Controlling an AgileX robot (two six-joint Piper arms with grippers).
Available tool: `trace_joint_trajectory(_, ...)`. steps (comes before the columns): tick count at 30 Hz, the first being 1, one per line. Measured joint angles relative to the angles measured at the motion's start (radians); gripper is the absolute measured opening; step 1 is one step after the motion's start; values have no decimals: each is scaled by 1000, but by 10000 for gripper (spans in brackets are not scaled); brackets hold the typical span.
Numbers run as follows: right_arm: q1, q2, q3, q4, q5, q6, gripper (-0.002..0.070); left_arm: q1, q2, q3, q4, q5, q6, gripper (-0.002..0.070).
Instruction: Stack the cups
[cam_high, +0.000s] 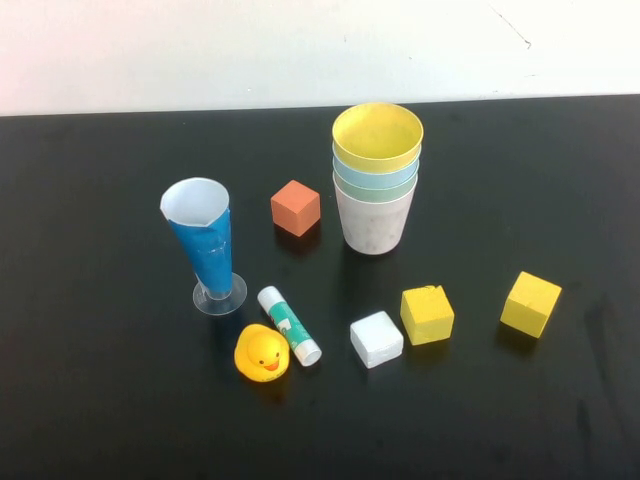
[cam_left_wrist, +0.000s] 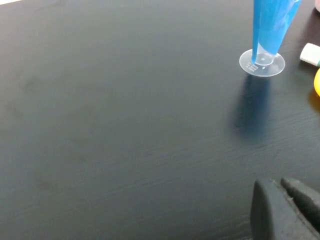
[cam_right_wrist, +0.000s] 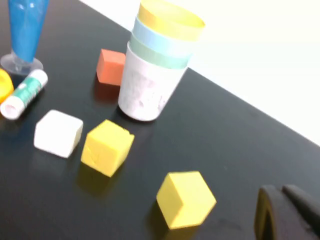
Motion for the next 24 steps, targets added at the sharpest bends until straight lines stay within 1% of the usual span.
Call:
trace_joint_trajectory(5,0,-122,77,4,-13,-32,-1,0,0,0,0,0,0,-1)
trace_joint_trajectory(8,-1,-156,137,14,-66,-10,-1,0,0,1,-1,0,0,-1)
trace_joint_trajectory(10,-25,-190,195,-48,-113,80,-1,0,0,1,-1,0,0,-1)
trace_joint_trajectory(12,-69,-239,243,-129,-146,213,-1,0,0,1,-1,0,0,-1)
trace_joint_trajectory(15,-180,-340,303,-280,-146,450,-1,0,0,1,-1,0,0,-1)
trace_joint_trajectory(18,-335,-458,357,-445,-66,643,-2,0,0,1,-1,0,0,-1)
trace_joint_trajectory(22,-526,-552,378,-640,45,821,-2,0,0,1,-3,0,0,-1)
trace_joint_trajectory(24,-589,-561,378,-686,78,863,-2,0,0,1,-5,0,0,-1)
